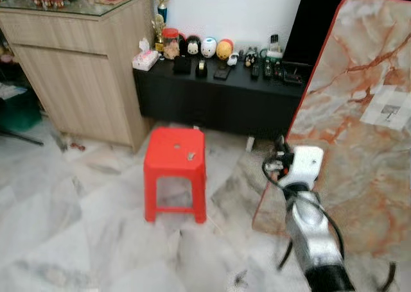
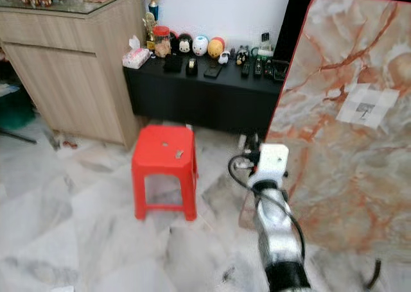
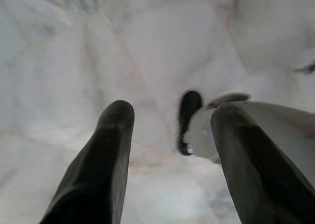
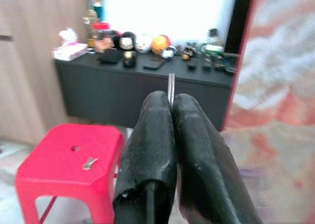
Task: Hang keys on a hook
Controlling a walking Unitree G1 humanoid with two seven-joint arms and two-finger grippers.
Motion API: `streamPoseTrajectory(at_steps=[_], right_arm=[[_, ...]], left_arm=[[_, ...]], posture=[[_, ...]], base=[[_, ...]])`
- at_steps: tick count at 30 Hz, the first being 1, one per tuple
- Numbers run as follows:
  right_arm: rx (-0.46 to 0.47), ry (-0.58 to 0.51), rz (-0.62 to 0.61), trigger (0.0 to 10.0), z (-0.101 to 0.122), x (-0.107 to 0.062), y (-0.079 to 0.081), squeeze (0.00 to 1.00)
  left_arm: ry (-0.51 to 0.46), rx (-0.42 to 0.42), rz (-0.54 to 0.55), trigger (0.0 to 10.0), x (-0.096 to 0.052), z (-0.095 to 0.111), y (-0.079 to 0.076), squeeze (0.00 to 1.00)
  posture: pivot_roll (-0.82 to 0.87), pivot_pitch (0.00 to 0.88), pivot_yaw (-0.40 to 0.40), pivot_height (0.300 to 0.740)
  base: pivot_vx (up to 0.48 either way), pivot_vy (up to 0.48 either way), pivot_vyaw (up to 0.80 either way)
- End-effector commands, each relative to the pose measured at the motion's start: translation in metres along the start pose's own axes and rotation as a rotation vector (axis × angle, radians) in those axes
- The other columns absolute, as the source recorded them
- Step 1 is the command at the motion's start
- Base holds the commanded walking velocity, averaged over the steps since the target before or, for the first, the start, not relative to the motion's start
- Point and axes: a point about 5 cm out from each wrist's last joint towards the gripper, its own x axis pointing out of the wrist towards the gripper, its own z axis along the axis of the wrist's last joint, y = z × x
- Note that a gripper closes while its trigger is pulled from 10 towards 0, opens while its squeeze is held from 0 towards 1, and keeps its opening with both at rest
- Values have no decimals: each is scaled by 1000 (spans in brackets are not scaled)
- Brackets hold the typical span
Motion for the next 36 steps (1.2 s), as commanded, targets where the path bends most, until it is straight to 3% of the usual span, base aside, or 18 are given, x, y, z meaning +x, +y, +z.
streamPoseTrajectory(at_steps=[1, 8, 11, 17, 19, 20, 23, 24, 25, 30, 36], right_arm=[[-20, -27, -10, 10000, 9, 3, -7, 0], [-16, -40, 0, 10000, 12, 6, -2, 0], [29, -36, -58, 10000, 11, 6, -6, 0], [63, -35, -157, 10000, 11, 6, -18, 0], [107, -28, -320, 10000, 9, 3, -41, 0], [107, -28, -320, 10000, 9, 3, -41, 0], [160, -2, -446, 10000, 4, -1, -61, 0], [160, -2, -446, 10000, 4, -1, -61, 0], [163, 21, -472, 10000, 0, -4, -72, 0], [152, 68, -510, 10000, -6, -9, -95, 0], [127, 56, -491, 10000, -1, -7, -97, 0]], left_arm=[[15, -8, -12, 10000, 0, -3, -6, 0], [25, -15, -6, 10000, -2, -8, -5, 0], [49, 30, 9, 10000, -2, -10, -2, 0], [41, 18, 10, 10000, -2, -10, 0, 0], [31, 17, 13, 10000, -1, -6, 2, 0], [31, 17, 13, 10000, -1, -6, 2, 0], [24, 19, 15, 10000, -1, -4, 3, 0], [24, 19, 15, 10000, -1, -4, 3, 0], [21, 21, 15, 10000, 0, -2, 3, 0], [13, 20, 18, 10000, 0, 1, 5, 0], [17, 13, 19, 10000, 0, 0, 6, 0]], posture=[[-11, 0, -114, 740], [-1, 0, -120, 740], [-5, 0, -107, 740], [-7, 0, -95, 740], [-7, 0, -87, 740], [-7, 0, -87, 740], [-9, 0, -80, 740], [-9, 0, -80, 740], [-10, 0, -76, 740], [-13, 0, -76, 740], [-19, 0, -78, 740]], base=[[0, -281, 0], [0, -271, 0], [0, -85, 0], [0, 0, 0], [0, 0, 0], [0, 0, 0], [0, 0, 0], [0, 0, 0], [0, 0, 0], [0, 0, 0], [0, 0, -615]])
